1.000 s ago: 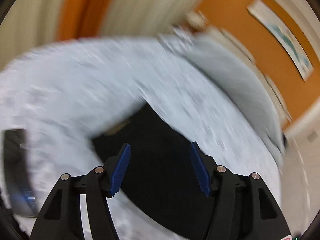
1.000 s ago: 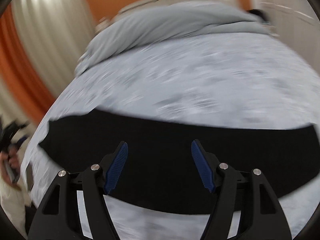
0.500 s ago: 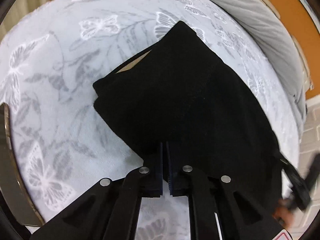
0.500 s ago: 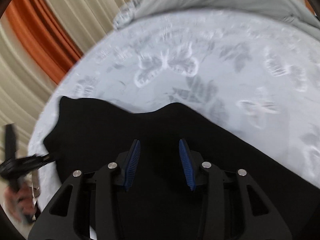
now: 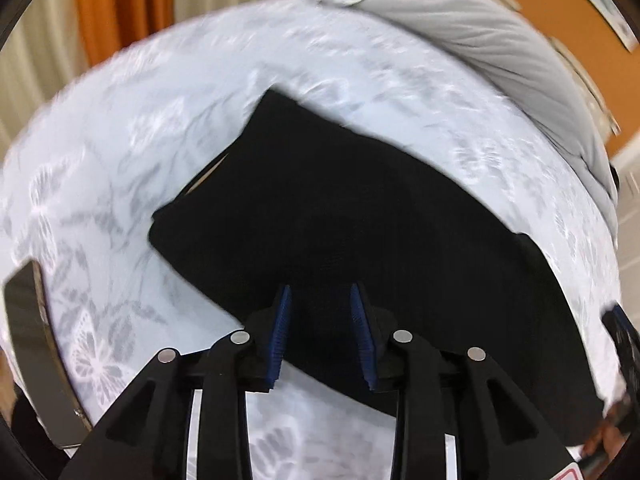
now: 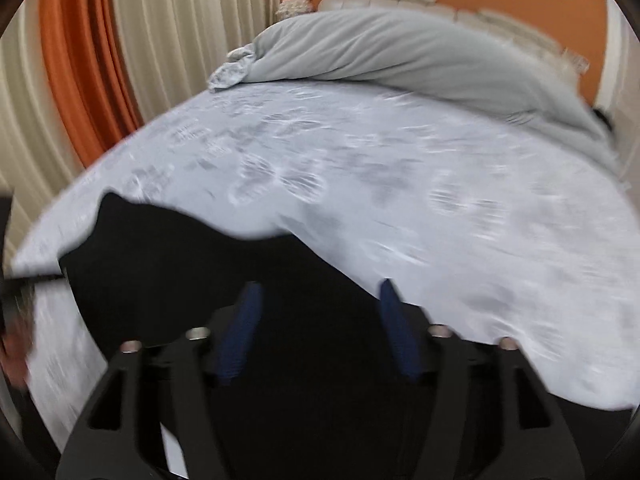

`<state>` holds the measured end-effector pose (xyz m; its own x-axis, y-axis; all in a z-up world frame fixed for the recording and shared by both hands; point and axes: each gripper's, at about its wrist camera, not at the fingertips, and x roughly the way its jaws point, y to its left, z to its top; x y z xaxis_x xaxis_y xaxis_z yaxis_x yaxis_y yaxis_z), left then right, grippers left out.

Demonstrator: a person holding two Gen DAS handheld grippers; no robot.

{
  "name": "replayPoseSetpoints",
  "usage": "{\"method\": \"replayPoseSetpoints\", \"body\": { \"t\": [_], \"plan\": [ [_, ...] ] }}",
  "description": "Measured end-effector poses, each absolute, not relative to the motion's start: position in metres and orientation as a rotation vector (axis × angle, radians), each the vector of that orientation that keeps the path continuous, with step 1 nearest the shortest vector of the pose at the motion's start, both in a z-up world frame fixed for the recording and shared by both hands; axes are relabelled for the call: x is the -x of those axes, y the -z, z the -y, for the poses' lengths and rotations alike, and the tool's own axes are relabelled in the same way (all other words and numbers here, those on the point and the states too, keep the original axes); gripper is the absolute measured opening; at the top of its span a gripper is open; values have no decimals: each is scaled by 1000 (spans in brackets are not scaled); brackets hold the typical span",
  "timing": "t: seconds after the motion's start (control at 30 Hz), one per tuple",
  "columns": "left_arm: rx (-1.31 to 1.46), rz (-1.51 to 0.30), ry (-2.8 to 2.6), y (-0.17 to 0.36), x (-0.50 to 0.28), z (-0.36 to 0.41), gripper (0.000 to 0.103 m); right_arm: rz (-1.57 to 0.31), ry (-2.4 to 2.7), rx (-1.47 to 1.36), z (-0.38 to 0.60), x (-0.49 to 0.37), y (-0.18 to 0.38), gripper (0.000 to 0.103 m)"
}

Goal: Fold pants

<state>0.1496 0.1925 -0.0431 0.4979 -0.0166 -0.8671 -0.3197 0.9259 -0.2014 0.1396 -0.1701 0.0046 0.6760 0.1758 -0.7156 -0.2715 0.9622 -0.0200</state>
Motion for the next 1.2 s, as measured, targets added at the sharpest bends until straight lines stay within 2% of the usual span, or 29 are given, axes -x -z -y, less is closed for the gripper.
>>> {"method": "replayPoseSetpoints", "body": {
  "t": [0.07,0.13,0.17,0.23,0.37,0.63,0.93,1.2],
  "plan": [
    [297,-985,-172,31,-145,-169,41,-798,-189,138,201,-107,-1,79],
    [238,-934,-153,20,-138,-143,46,-817,-144,112,233,-85,7,90],
    [207,-912,-147,16,-132,-130,50,-828,-103,98,257,-70,14,91],
    [145,-870,-133,9,-127,-104,55,-850,-26,66,292,-57,29,91],
    [76,-843,-85,9,-128,-59,56,-922,100,-159,369,-46,46,91],
    [-119,-807,-72,27,-123,13,65,-851,262,-436,481,-9,40,93],
    [-169,-863,-74,50,-128,28,67,-791,362,-583,540,14,42,94],
    [-147,-903,-107,57,-131,14,69,-784,476,-576,575,17,41,94]
  ]
}}
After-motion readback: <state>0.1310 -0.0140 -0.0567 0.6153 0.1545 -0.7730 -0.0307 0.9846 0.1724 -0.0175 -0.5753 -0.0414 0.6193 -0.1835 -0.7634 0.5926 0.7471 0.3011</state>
